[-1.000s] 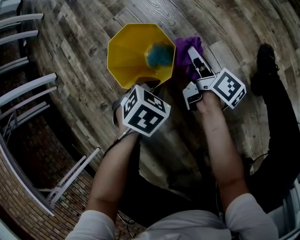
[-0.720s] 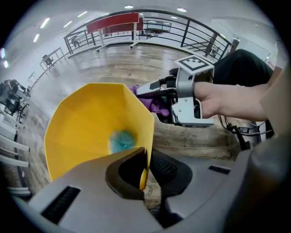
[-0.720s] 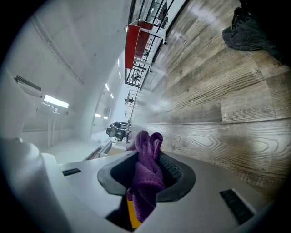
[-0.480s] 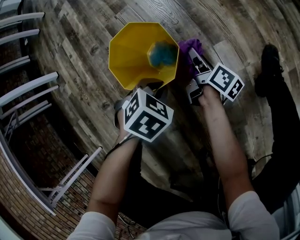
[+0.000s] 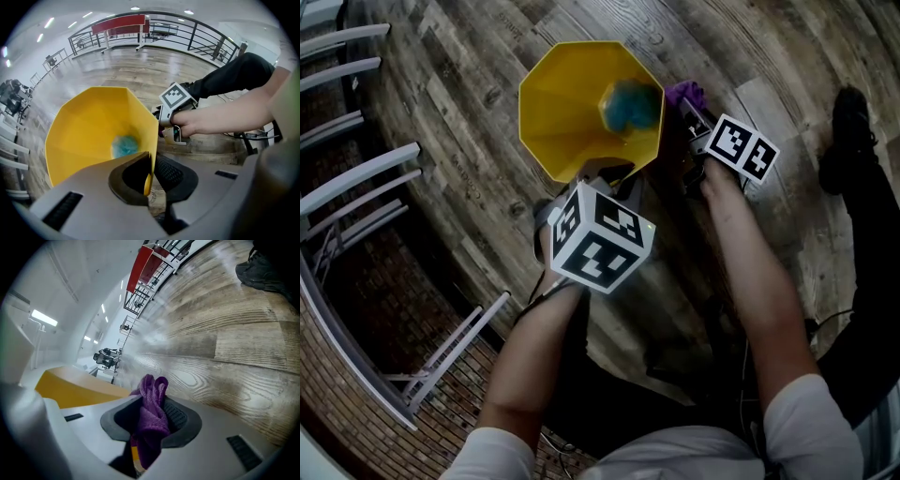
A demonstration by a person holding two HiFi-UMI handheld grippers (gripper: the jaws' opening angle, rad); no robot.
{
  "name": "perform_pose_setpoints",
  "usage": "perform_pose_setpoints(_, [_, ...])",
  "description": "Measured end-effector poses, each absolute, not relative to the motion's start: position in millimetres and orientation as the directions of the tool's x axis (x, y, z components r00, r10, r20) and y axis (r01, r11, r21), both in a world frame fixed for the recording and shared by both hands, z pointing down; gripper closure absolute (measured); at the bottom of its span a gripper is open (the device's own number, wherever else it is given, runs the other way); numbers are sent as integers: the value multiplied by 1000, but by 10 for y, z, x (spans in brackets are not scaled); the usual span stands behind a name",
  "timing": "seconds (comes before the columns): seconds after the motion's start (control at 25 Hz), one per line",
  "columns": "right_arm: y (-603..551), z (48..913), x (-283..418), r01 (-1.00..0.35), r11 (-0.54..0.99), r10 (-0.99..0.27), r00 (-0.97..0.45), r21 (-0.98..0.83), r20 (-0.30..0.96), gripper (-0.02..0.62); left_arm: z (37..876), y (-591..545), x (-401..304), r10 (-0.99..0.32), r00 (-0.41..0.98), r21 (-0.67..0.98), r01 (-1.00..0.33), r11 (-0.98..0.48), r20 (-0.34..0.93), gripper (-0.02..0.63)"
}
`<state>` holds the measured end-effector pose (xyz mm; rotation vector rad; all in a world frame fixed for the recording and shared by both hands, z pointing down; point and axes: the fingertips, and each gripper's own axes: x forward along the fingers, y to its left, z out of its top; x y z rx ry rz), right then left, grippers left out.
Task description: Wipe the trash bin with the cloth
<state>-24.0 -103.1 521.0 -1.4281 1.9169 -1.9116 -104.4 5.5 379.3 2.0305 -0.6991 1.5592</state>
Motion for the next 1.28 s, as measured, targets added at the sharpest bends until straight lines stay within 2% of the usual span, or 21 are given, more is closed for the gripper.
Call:
perform_pose_setpoints(0.44, [-997,5905,-340,-675,-209,-525,-533,-707,664,480,3786,40,-1038,-111,217,60,-653,-755,970,578])
perform_pose_setpoints(0.6, [-944,6059,-342,-759,-148,-464,-513,-634,722,480,3757,54,-1040,-119,220,54,-646,-761,968,578])
perform_pose_setpoints(0.76, [-981,5958,-282,-772,-109,-461,-519,-626,720,480,3732,67,-1033,-130,249,60,-635,-770,960,577])
perform_pose_setpoints(0.96, [-935,5569,23,-700,-194,-554,-500,-687,666,480,3603,113,-1076,-168,244,-12,-535,-845,955,555])
perform_pose_setpoints(1.12, [-812,5250,236,-580,-280,-642,-479,-765,598,480,3580,249,-1226,-168,205,-64,-436,-898,964,545])
perform_pose_setpoints(1.28, [-694,4936,279,-454,-296,-715,-477,-840,510,480,3590,309,-1376,-171,169,-98,-372,-923,971,545])
